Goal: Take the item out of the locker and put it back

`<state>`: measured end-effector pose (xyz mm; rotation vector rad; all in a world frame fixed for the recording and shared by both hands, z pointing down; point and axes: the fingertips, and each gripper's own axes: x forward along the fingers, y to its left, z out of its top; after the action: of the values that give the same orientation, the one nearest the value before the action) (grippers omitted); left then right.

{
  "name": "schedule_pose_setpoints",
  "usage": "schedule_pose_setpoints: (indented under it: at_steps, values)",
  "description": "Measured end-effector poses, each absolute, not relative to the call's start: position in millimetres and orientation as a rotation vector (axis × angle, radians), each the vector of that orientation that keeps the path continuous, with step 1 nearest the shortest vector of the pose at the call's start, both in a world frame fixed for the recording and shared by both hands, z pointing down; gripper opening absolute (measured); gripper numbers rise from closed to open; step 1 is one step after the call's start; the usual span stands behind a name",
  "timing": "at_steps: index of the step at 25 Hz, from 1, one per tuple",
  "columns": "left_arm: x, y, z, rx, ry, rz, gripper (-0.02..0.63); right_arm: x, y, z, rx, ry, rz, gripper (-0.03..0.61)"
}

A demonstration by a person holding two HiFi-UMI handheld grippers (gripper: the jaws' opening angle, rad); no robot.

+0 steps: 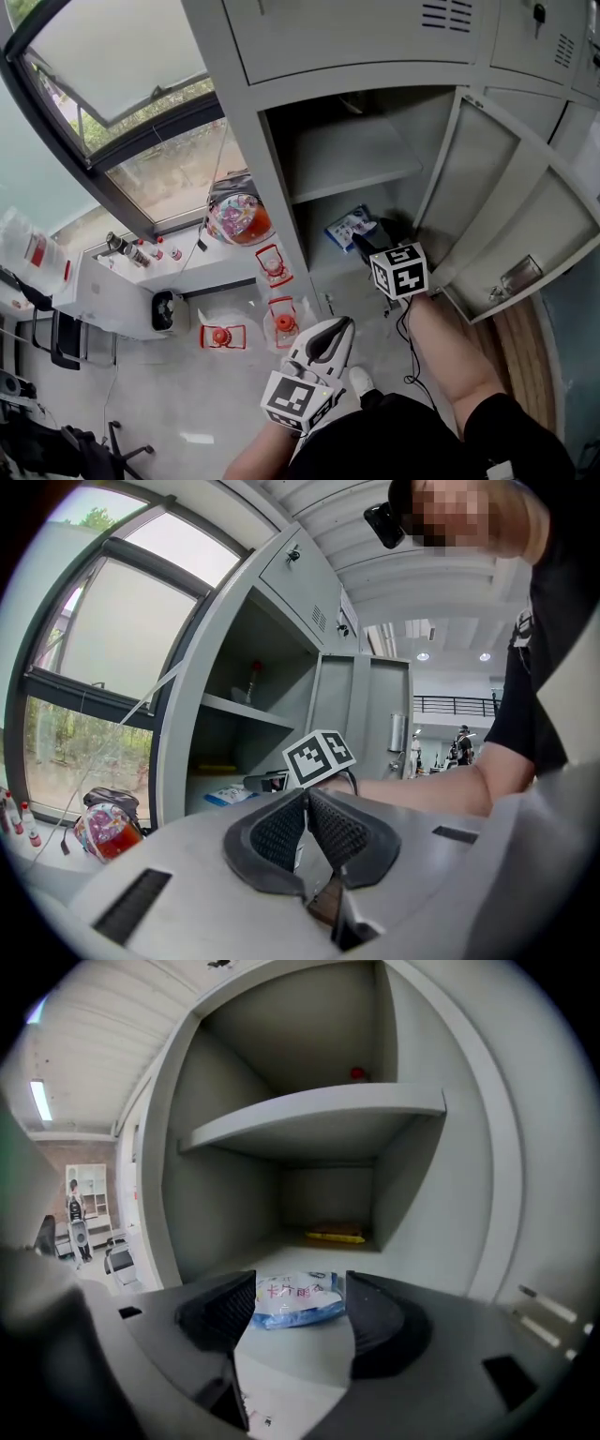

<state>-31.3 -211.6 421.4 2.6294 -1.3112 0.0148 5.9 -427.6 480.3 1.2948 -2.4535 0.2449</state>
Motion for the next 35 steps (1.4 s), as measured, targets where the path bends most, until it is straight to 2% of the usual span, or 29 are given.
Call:
schedule_pose_setpoints:
  at_steps: [9, 20, 25, 32, 35]
  values:
    - [-34.9, -222.8, 423.3, 2.623, -1.310, 0.011, 0.026, 3.0, -450.6, 505.9, 1.265, -2.365, 0.330, 0.360]
    - [-39.6, -227.1, 428.9, 2.596, -1.319, 0.014, 0.026, -2.7, -455.3, 523.1, 1.148, -2.266, 0.368, 0.360]
    - [-39.7, -229.3, 428.1, 2.590, -1.324, 0.001, 0.026, -3.8, -451.9, 525.6, 1.090, -2.262, 0.321, 0.311]
    - [-37.2, -226.1, 428.2, 2.599, -1.311, 0.017, 0.026, -13.5, -445.7, 523.4, 1.056, -2.306, 0.274, 0.176]
    - [-38.5, -224.0, 429.2, 2.594, -1.316, 0.018, 0.026, -15.1, -443.4, 518.9, 1.068, -2.324, 0.277, 0.138]
